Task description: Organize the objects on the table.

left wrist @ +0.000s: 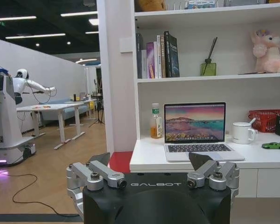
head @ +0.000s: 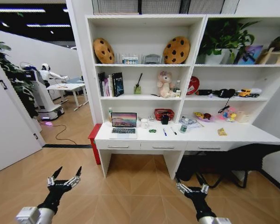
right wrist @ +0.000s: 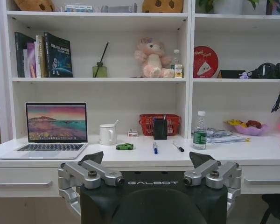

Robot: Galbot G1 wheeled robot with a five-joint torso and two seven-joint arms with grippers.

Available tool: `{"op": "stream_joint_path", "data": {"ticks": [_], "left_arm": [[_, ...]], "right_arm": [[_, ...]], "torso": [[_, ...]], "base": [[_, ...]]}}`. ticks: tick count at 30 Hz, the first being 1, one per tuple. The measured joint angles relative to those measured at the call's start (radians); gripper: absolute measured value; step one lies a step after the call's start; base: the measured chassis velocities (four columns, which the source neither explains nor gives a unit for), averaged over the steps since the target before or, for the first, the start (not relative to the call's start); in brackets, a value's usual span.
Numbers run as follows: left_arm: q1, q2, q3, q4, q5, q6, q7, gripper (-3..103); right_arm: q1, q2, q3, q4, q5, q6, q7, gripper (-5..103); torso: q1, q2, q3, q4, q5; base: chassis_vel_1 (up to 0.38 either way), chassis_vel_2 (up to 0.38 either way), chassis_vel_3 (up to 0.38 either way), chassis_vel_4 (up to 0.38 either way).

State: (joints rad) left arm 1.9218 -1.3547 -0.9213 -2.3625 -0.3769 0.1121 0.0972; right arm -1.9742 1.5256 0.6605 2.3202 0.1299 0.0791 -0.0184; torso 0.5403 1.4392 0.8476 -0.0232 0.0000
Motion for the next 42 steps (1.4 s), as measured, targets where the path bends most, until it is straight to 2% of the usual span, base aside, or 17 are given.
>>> {"op": "stream_joint_path", "data": {"ticks": [25, 42], "left_arm": [[0.009, -0.011, 0.033, 0.002, 0.034, -0.006, 0.005, 96], [0.014, -0.014, 0.045, 0.003, 0.044, -0.009, 0.006, 96]], "right_arm": [[0.005, 0.019, -0.009, -0.003, 0.002, -0.002, 0.014, 100], [0.003, 0.016, -0.008, -0.014, 0.002, 0.030, 0.000, 100]], "torso": [[0.000, 0.000, 0.000, 0.0001, -0.0001], [0.000, 0.000, 0.000, 0.0001, 0.0000]], "base": [[0.000, 0.000, 0.000, 0.000], [-0.058, 0.057, 0.056, -0.058]]}}
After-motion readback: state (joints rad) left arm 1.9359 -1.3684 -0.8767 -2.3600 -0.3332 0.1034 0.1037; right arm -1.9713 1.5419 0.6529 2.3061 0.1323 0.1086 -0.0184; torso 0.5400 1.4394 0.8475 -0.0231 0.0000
